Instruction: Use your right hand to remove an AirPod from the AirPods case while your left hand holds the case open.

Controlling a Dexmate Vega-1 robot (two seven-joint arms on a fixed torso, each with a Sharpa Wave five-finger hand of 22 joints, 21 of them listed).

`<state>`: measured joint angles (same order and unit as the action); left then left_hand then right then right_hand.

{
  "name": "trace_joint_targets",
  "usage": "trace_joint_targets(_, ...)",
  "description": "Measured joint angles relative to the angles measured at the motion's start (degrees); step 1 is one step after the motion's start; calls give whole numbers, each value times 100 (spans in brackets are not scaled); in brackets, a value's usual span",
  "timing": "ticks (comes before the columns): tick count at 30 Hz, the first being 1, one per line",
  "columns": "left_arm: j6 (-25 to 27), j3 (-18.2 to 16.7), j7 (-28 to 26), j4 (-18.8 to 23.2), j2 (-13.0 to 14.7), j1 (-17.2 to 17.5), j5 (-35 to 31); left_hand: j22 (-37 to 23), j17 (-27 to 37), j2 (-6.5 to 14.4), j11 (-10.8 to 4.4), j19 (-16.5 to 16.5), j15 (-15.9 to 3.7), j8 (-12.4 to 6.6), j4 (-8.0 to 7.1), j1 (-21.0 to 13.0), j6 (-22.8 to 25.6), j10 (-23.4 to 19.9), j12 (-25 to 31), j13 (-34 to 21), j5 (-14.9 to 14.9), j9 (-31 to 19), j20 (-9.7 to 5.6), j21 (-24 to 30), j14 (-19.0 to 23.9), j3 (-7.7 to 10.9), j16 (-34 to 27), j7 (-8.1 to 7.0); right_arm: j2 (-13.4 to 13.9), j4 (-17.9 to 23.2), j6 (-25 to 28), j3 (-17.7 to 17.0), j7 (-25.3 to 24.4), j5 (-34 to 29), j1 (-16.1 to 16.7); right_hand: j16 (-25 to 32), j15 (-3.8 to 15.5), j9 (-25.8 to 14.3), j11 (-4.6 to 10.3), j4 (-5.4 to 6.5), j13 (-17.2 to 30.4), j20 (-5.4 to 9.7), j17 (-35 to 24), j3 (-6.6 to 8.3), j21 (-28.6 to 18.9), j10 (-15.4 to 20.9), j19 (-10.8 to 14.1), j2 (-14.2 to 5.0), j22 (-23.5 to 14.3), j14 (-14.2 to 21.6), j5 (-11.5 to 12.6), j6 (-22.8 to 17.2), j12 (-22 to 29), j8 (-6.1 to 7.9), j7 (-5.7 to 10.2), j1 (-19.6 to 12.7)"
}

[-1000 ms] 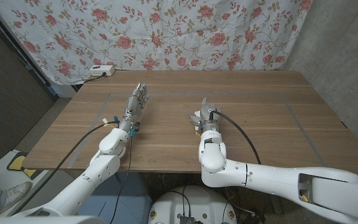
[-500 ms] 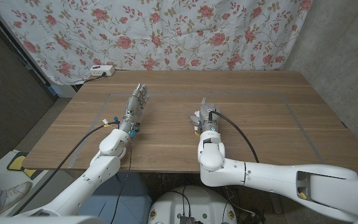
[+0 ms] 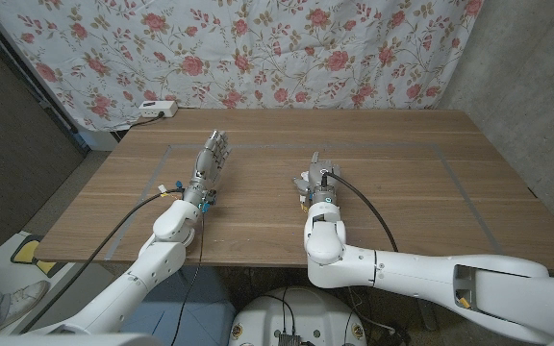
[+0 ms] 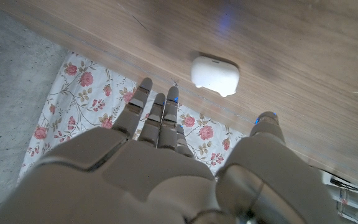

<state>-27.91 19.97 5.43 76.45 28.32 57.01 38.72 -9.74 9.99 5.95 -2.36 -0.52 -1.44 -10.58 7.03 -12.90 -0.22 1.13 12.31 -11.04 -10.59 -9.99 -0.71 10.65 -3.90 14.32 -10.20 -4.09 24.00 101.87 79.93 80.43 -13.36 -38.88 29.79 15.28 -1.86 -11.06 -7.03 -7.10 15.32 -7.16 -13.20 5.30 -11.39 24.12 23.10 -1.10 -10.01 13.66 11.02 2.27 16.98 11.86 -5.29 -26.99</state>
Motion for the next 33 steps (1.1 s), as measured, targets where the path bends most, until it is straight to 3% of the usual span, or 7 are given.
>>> trace_joint_targets(8, -3, 6, 8, -20, -16, -15, 0, 0, 0, 0, 0, 0, 0, 0, 0, 0, 0, 0, 0, 0, 0, 0, 0, 0, 0, 0, 0, 0, -40, -96, 2, 0, -25, 0, 2, 0, 30, 0, 30, -1, 0, -32, 0, 1, -10, 30, 32, -51, 0, 29, 0, -11, 0, 0, 50, -51)
trace_joint_targets(25, 6, 27, 45, -70, -25, -80, 0, 0, 0, 0, 0, 0, 0, 0, 0, 0, 0, 0, 0, 0, 0, 0, 0, 0, 0, -1, 0, 0, -102, -289, 5, 11, -205, 243, -53, 0, 54, 0, 72, -120, 30, 0, -26, 120, -9, 72, 62, -173, 1, 54, 0, 20, 0, 0, 81, -269)
trace_joint_targets(30, 22, 30, 62, -82, -25, -89, -1, 0, 0, 0, 2, 0, 0, 0, 0, 0, 0, -1, 0, 0, 0, 0, 0, 0, 0, -1, 0, 0, -118, -348, 5, 46, -307, 370, -91, 0, 73, 0, 133, -176, 61, 32, -26, 177, -9, 133, 71, -234, 1, 72, -23, -31, 39, 0, 298, -418)
trace_joint_targets(33, 24, 31, 65, -87, -25, -91, -1, 0, 0, 0, 21, 0, 0, 0, 0, 0, 0, -20, 0, 0, 0, 0, 0, 0, 0, -1, 0, 0, -125, -370, 5, 66, -359, 443, -117, 22, 73, 0, 156, -167, 67, 52, -26, 199, -9, 156, 91, -240, 1, 73, -23, -40, 45, 0, 327, -485)
